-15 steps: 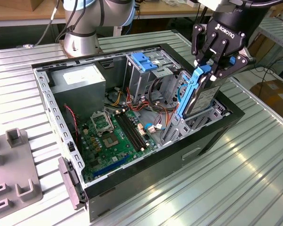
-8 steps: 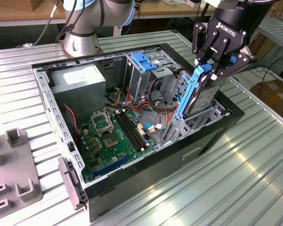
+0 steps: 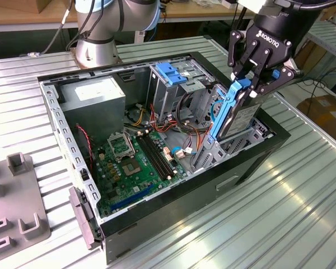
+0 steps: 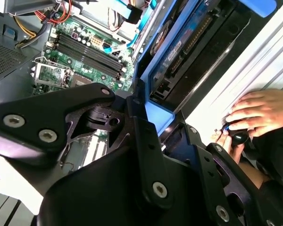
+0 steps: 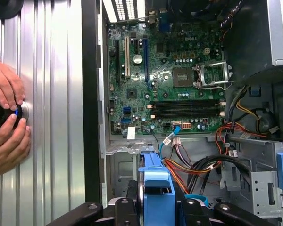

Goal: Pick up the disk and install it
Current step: 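Insert the disk into the insertion slot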

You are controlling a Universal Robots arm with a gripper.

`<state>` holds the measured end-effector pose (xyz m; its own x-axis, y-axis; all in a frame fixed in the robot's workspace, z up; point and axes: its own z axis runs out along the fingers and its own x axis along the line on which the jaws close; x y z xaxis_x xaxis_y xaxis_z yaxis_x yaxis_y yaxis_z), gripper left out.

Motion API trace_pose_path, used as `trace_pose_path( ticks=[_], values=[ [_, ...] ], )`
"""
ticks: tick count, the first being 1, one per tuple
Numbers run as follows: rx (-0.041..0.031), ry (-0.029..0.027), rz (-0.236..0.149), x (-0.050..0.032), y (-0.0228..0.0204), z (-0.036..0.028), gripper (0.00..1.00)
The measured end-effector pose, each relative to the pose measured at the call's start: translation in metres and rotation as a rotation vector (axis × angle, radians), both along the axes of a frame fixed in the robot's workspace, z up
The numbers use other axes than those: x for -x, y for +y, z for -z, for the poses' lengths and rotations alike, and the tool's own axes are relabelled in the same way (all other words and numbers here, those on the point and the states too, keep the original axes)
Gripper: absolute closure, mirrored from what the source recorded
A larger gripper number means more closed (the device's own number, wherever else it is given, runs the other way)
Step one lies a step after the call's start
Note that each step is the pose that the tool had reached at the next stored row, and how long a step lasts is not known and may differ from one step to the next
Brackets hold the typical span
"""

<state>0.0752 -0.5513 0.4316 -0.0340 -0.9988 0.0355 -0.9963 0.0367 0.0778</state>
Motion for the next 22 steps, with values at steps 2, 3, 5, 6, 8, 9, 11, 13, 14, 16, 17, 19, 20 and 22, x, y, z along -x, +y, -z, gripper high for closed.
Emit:
trace_pose_path(
  ticks=[2,3,5,6,8,9,11,13,14,16,17,19,20,22],
  values=[
    [-0.001,0.0,0.0,-0.0001,0.0,0.0029,0.63],
    [-0.0013,0.0,0.0,-0.0001,0.0,0.0042,0.63],
    [-0.0018,0.0,0.0,-0.0001,-0.0001,0.0064,0.63],
    [-0.0023,0.0,0.0,-0.0002,-0.0002,0.0088,0.63],
    [-0.0029,0.0,0.0,-0.0002,-0.0002,0.0114,0.63],
    [-0.0032,0.0,0.0,-0.0002,-0.0003,0.0133,0.63],
    [-0.0037,0.0,0.0,-0.0003,-0.0003,0.0165,0.63],
    [-0.0043,0.0,0.0,-0.0003,-0.0004,0.0208,0.63],
    [-0.0046,0.0,0.0,-0.0004,-0.0005,0.0228,0.63],
    [-0.0054,0.0,0.0,-0.0005,-0.0005,0.0276,0.63],
    [-0.0054,0.0001,0.0,-0.0005,-0.0005,0.0304,0.63],
    [-0.006,0.0,0.0,-0.0006,-0.0005,0.0344,0.63],
    [-0.0062,0.0,0.0,-0.0007,-0.0006,0.038,0.63],
    [-0.0072,0.0,0.0,-0.0008,-0.0006,0.0436,0.63]
  ],
)
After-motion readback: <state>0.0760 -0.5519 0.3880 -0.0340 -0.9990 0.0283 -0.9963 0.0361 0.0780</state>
